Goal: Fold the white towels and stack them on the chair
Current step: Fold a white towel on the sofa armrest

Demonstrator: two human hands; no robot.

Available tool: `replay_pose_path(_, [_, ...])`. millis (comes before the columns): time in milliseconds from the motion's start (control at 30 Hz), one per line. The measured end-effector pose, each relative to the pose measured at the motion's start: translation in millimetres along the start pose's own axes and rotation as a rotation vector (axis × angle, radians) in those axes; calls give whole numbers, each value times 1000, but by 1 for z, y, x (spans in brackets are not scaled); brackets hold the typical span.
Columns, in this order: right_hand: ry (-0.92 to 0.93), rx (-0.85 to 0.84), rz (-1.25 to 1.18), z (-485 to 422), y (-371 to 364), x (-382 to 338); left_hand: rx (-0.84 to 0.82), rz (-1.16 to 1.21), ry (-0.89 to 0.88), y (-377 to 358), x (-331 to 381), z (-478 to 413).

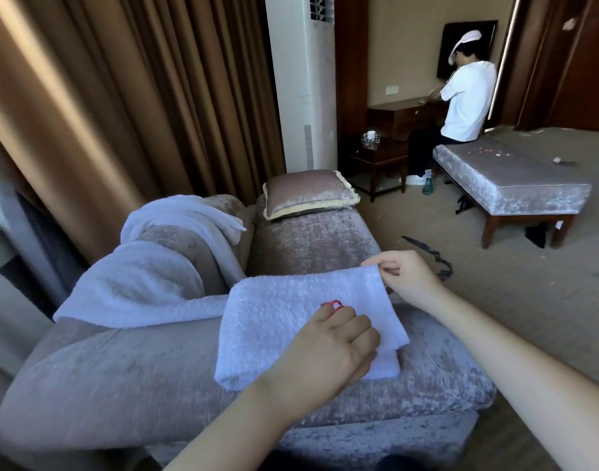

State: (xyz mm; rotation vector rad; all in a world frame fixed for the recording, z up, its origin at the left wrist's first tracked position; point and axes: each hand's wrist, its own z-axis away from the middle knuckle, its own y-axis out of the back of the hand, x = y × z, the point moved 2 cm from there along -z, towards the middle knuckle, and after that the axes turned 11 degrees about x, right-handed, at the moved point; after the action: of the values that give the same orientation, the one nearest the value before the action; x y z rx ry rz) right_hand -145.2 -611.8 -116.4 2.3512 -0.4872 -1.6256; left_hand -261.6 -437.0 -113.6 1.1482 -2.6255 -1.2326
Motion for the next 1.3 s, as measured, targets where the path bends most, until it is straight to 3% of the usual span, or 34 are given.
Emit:
replay_pose_path(100, [100,78,127,3,-5,6,-25,16,21,-4,2,3])
replay_pose_path(167, [57,57,74,5,-6,8,-82,126,81,-3,2,6])
replay_pose_path(267, [-206,-82,-99,5,-2,9,-23,405,463,17,-35,10])
replay_pose_path(367, [-282,-128,-111,1,3,10,-1,221,753,33,-109,24])
replay_pose_path(433, [-247,-173,-31,3,0,5,-197,108,877,33,-147,36])
replay_pose_path(533, [-190,-140,-39,4,-5,-2,-450,169,1063,21,-167,55])
replay_pose_path(700, [-105,62,-109,-1,-5,-7,-72,702,1307,30,-167,61])
replay_pose_path(833, [-19,-22,100,6,-15,3,-235,466,1221,13,-163,79])
replay_pose_path(900, [-41,-24,130,7,-16,8,-212,445,1196,10,-164,84])
replay_pose_path(1000, [45,199,317,7,-7,-4,-16,275,1103,26,-163,80])
replay_pose_path(1067, [312,398,385,19,-11,-33,195,172,1042,47,-146,82])
replay_pose_path(1100, [446,399,348,31,-20,-50,253,167,996,57,-131,86])
replay_pose_path(1200, [725,141,359,79,-66,-73,201,201,799,75,-82,112])
replay_pose_path(1300, [854,-21,492,104,-101,-68,85,164,726,73,-62,140])
